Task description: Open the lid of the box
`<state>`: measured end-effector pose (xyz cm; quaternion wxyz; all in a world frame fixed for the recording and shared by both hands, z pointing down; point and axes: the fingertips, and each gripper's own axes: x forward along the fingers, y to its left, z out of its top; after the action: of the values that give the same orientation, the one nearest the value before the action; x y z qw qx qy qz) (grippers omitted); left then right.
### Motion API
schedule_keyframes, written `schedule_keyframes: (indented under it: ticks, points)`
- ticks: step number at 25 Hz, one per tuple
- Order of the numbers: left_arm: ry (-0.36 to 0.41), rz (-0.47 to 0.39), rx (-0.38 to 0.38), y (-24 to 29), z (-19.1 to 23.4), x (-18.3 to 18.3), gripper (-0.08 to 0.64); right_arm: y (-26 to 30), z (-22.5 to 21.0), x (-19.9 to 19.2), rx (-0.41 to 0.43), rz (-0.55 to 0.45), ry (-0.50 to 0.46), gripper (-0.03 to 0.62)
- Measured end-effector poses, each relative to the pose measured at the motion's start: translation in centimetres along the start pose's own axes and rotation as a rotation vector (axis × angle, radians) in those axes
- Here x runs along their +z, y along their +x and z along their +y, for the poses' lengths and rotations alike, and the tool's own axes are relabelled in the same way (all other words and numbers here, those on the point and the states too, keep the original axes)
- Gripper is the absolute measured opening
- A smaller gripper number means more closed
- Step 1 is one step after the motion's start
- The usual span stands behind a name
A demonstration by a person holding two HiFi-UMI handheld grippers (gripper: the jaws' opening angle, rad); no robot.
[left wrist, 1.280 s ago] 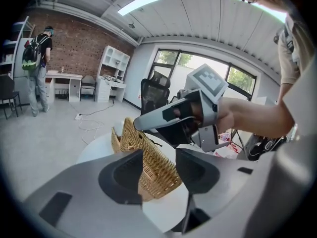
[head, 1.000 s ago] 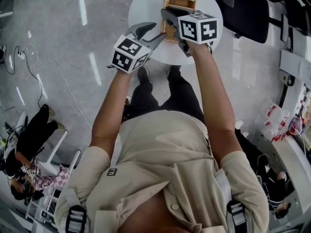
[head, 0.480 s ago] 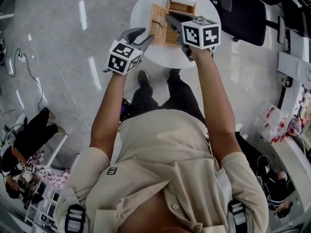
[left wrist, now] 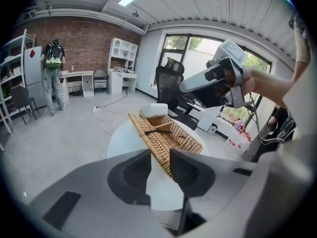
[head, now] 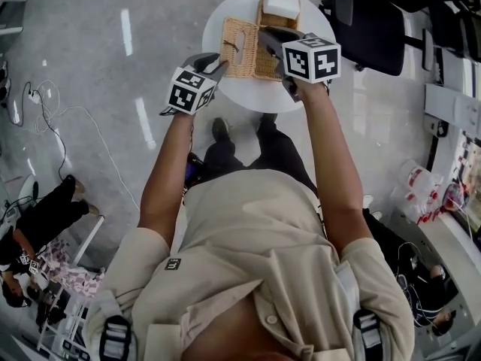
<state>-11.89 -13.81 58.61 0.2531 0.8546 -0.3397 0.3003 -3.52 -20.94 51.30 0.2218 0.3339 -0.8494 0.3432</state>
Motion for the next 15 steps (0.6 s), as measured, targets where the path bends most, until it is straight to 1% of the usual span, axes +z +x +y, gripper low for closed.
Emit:
schedule_keyframes:
  ticks: [9, 15]
  points:
    - [0.0, 0.022, -0.003, -0.9, 0.3, -0.4, 0.107, -1.1, 1.1, 0.9, -0.006, -0.006, -0.012, 0.065]
    - [0.003, 0.003, -0.004, -1.6, 0.2, 0.2, 0.103, -1.8, 1.3, 1.0, -0.009, -0.009, -0.023, 0.063]
